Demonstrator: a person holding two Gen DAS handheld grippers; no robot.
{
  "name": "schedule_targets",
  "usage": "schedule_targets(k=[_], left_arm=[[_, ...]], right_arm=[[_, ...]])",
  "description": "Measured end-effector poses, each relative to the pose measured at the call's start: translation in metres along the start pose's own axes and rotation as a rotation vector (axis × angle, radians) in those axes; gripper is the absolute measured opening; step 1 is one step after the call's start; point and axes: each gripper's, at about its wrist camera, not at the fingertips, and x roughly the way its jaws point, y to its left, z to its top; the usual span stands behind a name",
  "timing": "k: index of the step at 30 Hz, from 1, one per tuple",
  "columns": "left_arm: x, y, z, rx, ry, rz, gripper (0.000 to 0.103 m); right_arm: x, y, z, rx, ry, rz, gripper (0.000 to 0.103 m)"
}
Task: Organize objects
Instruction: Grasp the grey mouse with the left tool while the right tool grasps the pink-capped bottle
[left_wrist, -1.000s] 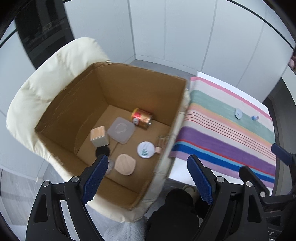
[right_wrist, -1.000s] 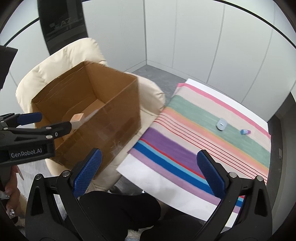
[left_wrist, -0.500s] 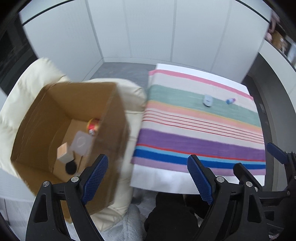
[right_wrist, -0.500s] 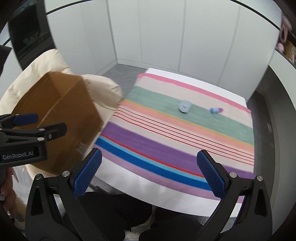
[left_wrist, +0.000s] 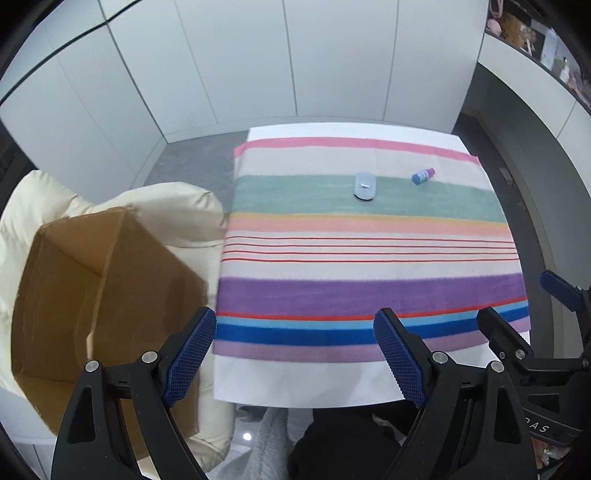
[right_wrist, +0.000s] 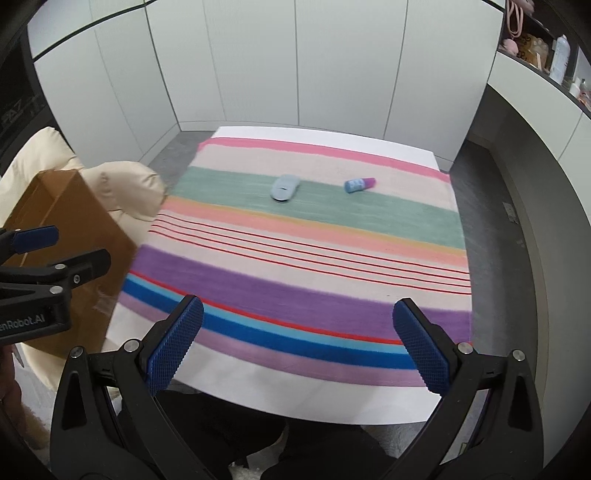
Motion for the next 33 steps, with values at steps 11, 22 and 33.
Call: schedule_targets(k=[11,22,33], left_arm=[[0.040,-0.016,0.026,0.001,0.021,-0.046,0.088],[0.110,-0.025,0.057,0.006,0.054,-0.070,0.088],[0.188,-0.039,0.073,0.037,0.077,-0.093,0.088]], right_arm=[[0.033,-0.032,0.011,0.030,0.019,-0.018,0.103],[0.091,-0.056,0.050,0.016,0.000,-0.024,0.103],[0.178,-0.084,0.083,-0.055,-0.037,-0.002,0.103]])
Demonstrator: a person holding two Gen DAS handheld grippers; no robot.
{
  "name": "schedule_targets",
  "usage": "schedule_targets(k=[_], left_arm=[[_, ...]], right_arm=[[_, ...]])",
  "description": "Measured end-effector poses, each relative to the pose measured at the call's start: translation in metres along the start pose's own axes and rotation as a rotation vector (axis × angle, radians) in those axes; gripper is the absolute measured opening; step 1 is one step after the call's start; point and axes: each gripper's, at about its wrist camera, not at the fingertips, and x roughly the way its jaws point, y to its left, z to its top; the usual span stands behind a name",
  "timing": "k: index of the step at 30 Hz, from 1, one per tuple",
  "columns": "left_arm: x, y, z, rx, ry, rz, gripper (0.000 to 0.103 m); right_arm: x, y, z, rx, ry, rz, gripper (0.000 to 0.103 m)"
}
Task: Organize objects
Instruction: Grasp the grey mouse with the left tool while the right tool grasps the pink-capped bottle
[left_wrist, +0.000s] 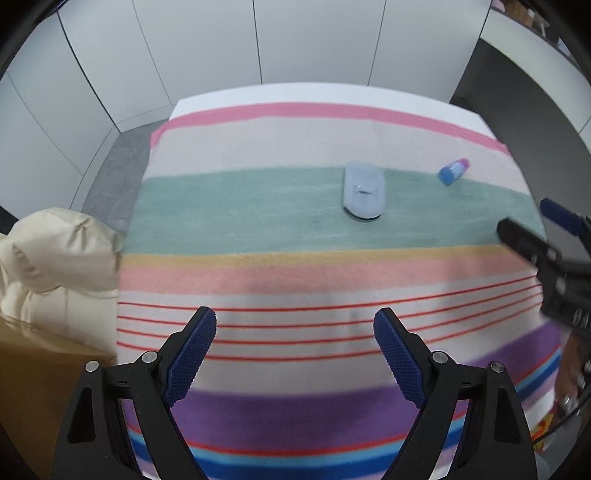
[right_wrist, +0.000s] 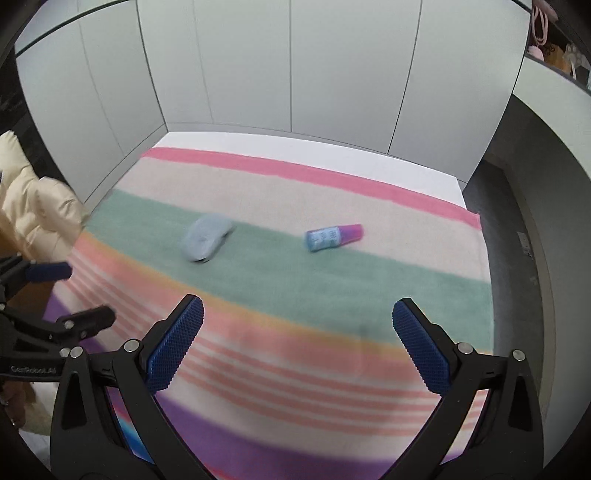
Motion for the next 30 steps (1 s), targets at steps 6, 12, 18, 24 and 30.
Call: schedule_targets(k=[6,12,18,24,30], left_arm=[[0.032,0.003,0.004,-0.056,0.024,-0.038,0.088],[0.044,-0.010,0.010,-0.028,0.000,-0.032,0.091],[0.049,-0.026,0.018,0.023,-0.029,-0.019,0.094],[0.056,-0.041,0.044,-0.010,-0.061,-0.043,0.096],[0.062,-0.060,0.087,-0.055,-0.118,-0.004,0.089]], right_arm=[[0.041,-0.034,0.005,0.035,0.034,-0.015,0.103],[0.075,-0.033,0.021,0.009,0.018,-0.004,0.103],[0.090,-0.032,0.031,0.015,-0.018,0.036,0.061],[0.086,-0.037,0.022,0.037,-0.043,0.038,0.061],[0.076,-0.045,0.013,0.078,-0.029,0.027,0.061]])
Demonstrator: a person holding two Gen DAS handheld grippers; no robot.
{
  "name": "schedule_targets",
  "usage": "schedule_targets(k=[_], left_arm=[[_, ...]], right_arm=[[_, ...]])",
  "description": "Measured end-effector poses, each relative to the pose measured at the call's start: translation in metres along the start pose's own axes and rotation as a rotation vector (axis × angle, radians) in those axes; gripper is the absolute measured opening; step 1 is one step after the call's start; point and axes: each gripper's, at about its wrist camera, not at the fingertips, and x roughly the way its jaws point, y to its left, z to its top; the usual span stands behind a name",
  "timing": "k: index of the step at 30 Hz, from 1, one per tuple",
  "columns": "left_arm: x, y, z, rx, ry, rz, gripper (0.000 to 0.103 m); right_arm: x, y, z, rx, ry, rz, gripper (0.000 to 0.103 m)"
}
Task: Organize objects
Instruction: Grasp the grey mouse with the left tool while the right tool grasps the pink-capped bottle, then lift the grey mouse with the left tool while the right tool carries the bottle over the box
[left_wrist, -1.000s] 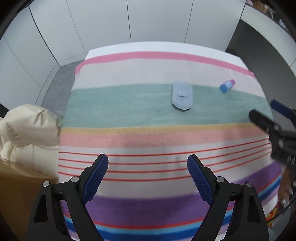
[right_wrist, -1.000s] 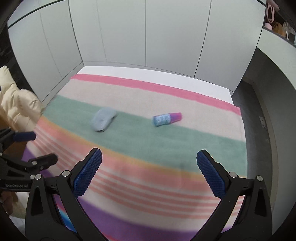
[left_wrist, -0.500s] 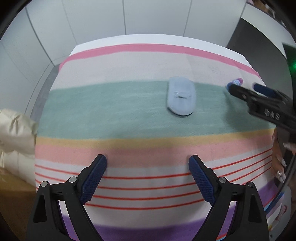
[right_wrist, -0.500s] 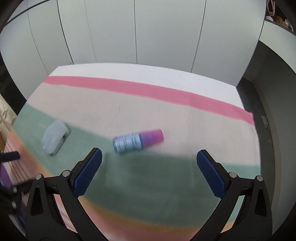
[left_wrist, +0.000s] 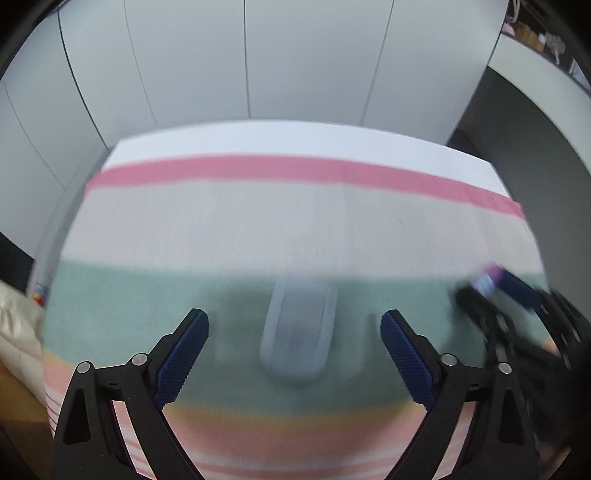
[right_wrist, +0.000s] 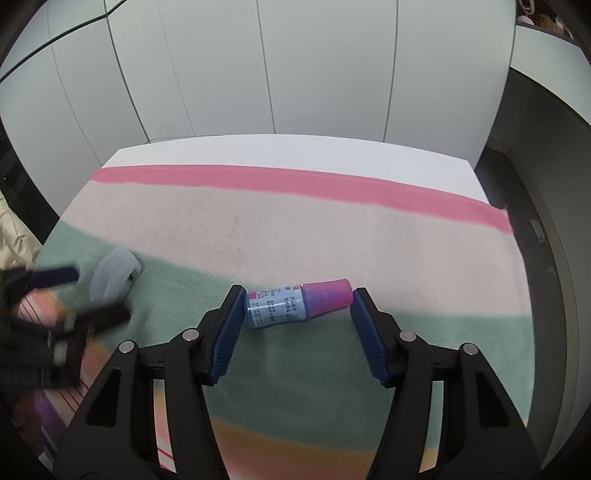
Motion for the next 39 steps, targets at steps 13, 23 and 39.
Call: schedule_targets(k=[13,23,39], left_arm=[[-0.006,-0.008,-0.008,0.057,0.016,0.053,0.036],[-0.075,0.011,0.011,0.024,-0.025,0.076,0.036],[-0.229,0.032,0.024,0.021,-0.185,0.131,0.036]], right_arm=[[-0.018,0.003,0.005,0.038,0.013,-0.016,0.061],[-0.068,0.017,0.023,0.041,0.000,-0.013,0.061],[-0.205,0.051,0.074,0.012,-0.110,-0.040,0.061]])
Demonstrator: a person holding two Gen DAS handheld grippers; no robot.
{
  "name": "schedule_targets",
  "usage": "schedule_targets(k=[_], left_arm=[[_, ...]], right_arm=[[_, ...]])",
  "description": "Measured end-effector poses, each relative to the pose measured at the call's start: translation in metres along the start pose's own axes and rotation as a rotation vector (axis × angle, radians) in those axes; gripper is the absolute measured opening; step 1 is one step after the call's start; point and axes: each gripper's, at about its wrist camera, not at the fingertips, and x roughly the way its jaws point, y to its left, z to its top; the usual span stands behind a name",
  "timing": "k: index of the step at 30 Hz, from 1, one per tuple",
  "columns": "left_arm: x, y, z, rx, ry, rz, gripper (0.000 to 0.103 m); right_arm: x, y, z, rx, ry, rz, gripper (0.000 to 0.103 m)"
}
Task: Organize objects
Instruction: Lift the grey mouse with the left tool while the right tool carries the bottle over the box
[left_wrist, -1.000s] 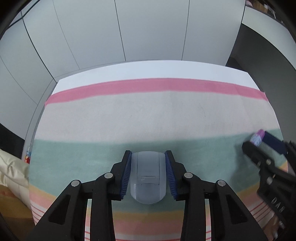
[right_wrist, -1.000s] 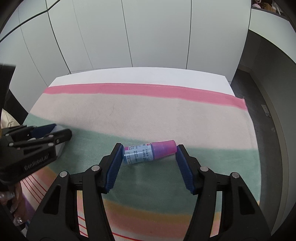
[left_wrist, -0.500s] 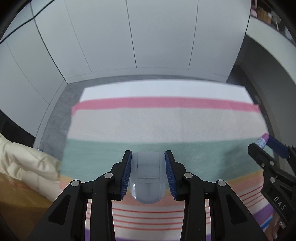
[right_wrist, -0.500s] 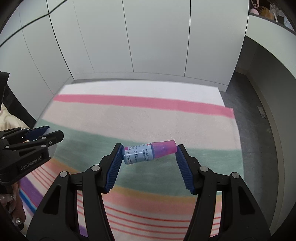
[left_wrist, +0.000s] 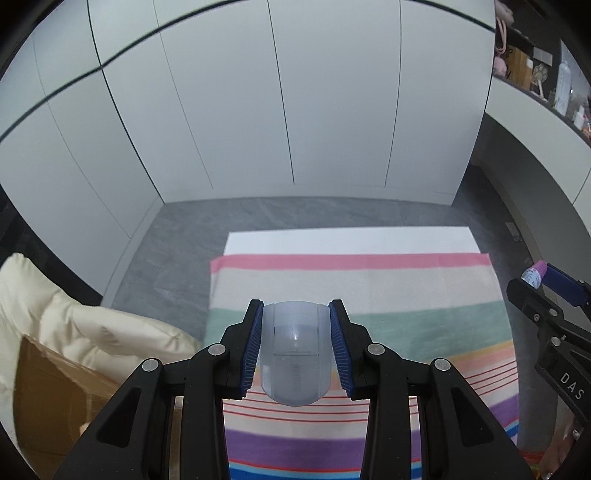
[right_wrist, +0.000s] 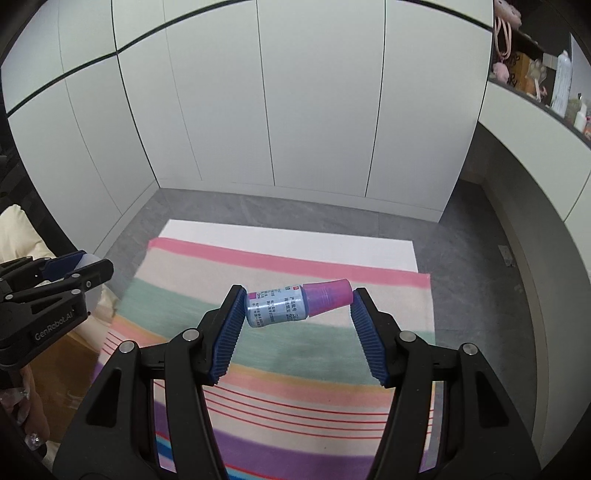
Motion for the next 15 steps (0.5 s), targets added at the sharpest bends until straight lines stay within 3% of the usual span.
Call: schedule_targets(k=[8,15], left_arm=[[-0.036,0.012,-0.004,-0.013,-0.026,0.008,0.036],[-0.058,0.019,-0.024,-0.055,0.014,-0.050,0.036]], right_arm=[[-0.029,0.012,0.000,-0.011,-0.006,-0.012,0.061],[-0.050,0.008,-0.013,0.015,0.033,-0.028,0.061]])
